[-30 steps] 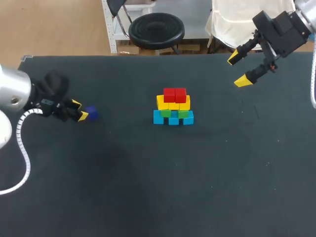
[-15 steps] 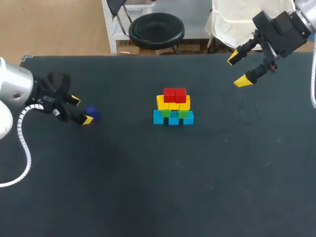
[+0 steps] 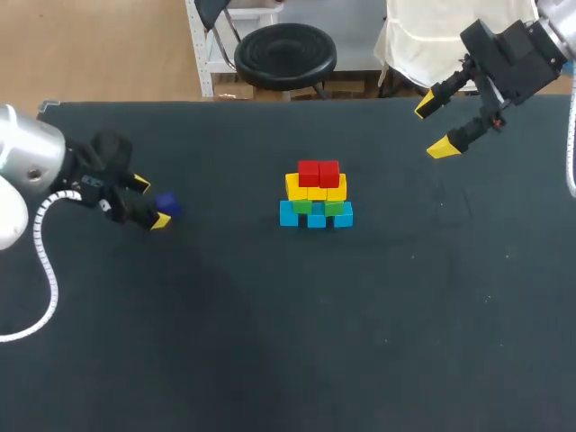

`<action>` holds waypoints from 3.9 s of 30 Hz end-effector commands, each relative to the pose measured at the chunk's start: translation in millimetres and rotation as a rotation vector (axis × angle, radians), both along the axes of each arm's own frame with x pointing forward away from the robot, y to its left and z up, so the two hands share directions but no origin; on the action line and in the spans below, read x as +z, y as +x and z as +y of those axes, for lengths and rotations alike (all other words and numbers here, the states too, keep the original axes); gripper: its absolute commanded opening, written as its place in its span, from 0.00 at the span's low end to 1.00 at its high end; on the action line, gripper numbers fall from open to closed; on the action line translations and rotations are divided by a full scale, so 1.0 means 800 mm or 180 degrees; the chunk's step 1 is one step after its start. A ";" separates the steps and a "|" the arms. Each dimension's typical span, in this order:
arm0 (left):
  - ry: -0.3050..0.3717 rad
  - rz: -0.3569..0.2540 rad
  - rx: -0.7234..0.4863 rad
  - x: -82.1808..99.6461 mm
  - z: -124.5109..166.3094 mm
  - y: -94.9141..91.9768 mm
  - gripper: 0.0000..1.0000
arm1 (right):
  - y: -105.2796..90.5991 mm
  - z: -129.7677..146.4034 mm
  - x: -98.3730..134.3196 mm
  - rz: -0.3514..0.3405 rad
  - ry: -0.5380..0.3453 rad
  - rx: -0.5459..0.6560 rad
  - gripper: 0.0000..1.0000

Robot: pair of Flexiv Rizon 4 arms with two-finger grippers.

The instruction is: Place the blue cubes, place green cubes on the blue cubes, place the yellow cubes on the green cubes, then place the red cubes on the yellow cubes, and place purple cube on the red cubes.

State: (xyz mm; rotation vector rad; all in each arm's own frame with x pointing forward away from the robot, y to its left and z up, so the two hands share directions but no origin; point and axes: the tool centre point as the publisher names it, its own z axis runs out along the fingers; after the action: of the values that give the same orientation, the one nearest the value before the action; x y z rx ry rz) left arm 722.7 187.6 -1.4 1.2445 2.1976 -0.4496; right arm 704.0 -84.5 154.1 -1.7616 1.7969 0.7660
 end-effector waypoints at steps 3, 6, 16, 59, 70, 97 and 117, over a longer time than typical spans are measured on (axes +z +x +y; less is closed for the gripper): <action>0.0026 0.0014 -0.0029 -0.009 -0.004 0.010 1.00 | 0.000 0.000 0.000 -0.0003 0.0000 -0.0002 1.00; 0.0027 0.0031 -0.0089 -0.014 -0.008 0.012 1.00 | 0.000 0.000 0.000 -0.0003 0.0000 -0.0002 1.00; 0.0043 0.0009 -0.0124 -0.014 -0.015 0.015 0.29 | 0.000 0.000 0.000 -0.0003 0.0000 -0.0002 1.00; 0.0056 -0.0021 -0.0065 -0.007 0.002 0.005 0.40 | 0.000 0.000 0.000 -0.0003 0.0000 -0.0002 1.00; 0.0060 -0.0042 -0.0065 -0.005 0.005 0.004 0.00 | 0.000 0.000 0.000 -0.0003 0.0000 -0.0002 1.00; -0.0102 -0.0084 -0.0856 0.100 -0.055 -0.034 0.00 | 0.000 0.000 0.000 -0.0003 0.0000 -0.0002 1.00; -0.0030 -0.0305 -0.1131 0.140 -0.082 -0.054 0.00 | 0.000 0.000 0.000 -0.0003 0.0000 -0.0002 1.00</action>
State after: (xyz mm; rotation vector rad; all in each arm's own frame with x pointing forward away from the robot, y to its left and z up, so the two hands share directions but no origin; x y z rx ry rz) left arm 680.3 121.6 110.7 1.6250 1.8983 -0.5267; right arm 704.0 -84.5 154.1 -1.7616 1.7969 0.7660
